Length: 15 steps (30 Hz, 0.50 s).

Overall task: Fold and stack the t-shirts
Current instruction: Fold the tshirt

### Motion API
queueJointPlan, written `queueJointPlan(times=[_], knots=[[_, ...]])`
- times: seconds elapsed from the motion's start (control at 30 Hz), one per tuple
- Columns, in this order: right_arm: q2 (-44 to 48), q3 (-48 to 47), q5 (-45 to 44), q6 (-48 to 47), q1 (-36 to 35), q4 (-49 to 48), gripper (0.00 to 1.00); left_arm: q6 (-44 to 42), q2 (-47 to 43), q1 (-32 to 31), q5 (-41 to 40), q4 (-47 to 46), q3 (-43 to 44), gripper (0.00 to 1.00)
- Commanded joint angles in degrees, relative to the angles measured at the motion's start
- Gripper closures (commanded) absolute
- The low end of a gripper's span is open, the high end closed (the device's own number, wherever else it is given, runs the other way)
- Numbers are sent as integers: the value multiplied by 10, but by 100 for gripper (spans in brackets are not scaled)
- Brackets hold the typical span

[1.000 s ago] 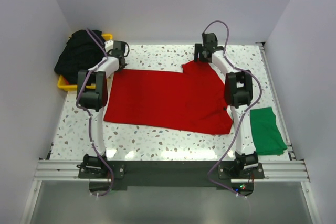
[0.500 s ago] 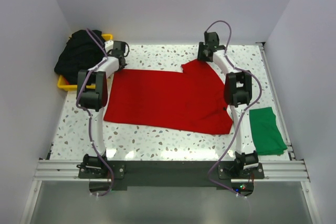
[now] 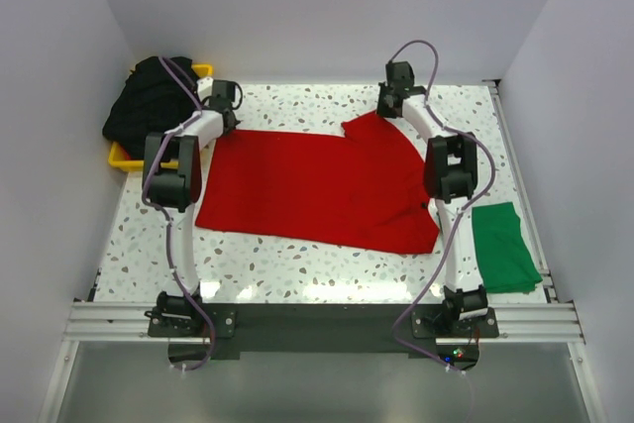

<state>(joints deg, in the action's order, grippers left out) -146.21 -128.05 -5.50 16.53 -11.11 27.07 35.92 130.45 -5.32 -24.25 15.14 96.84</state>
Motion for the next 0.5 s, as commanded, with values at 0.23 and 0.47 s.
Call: queueJointPlan(times=[0.23, 0.47], knots=[[195, 100, -25, 18, 22, -40, 100, 4, -48, 3, 24, -5, -14, 100], [279, 197, -19, 22, 34, -49, 100, 13, -75, 5, 23, -2, -34, 100]])
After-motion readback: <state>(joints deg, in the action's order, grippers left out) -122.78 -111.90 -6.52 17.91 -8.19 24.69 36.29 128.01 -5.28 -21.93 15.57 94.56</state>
